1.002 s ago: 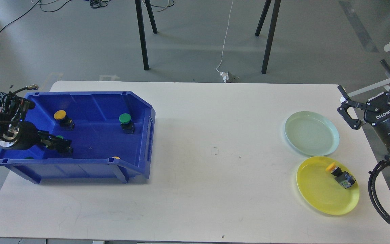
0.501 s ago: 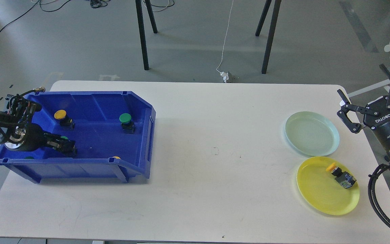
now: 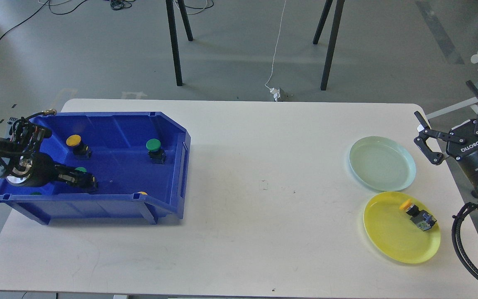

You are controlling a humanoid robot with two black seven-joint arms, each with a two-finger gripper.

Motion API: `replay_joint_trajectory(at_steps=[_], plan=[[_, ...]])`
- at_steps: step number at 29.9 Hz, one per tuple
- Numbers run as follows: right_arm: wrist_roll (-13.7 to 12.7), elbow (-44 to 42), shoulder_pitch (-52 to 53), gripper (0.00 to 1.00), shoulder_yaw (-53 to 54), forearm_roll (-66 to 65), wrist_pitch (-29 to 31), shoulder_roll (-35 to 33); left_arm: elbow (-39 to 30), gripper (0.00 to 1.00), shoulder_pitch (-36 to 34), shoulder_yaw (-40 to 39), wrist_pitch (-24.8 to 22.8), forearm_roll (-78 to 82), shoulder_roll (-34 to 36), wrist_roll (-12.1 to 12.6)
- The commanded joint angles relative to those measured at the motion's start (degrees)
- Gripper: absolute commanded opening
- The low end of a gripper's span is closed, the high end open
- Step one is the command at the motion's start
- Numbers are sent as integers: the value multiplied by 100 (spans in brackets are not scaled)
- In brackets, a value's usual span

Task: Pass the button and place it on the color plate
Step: 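Lift the green button and extend it toward the right gripper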

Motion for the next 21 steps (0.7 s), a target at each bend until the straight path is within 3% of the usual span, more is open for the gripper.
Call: replay_joint_trajectory(at_steps=[1, 6, 9, 11, 14, 17, 21], plan=[[8, 1, -4, 98, 22, -20, 0, -9, -1273, 17, -472, -498, -13, -171, 806, 1], [8, 1, -48, 98, 14, -142, 0, -79, -3182, 17, -464, -1774, -145, -1442, 1749, 1], [-10, 27, -83, 98, -13, -493, 0, -97, -3807, 17, -472, -1933, -119, -2602, 1680, 1], [-19, 45, -136, 98, -39, -844, 0, -97, -4194, 17, -490, -1942, -40, -3227, 1277, 1], [-45, 71, -223, 98, -126, -1363, 0, -97, -4188, 17, -473, -2003, 381, -3713, 277, 1], [-54, 194, -224, 98, -372, -1628, 0, -106, -3723, 17, -298, -2004, 944, -3766, -717, 1], [-54, 467, -75, 98, -838, -1663, 0, -150, -3213, 17, -42, -2100, 1051, -3766, -1501, 1]])
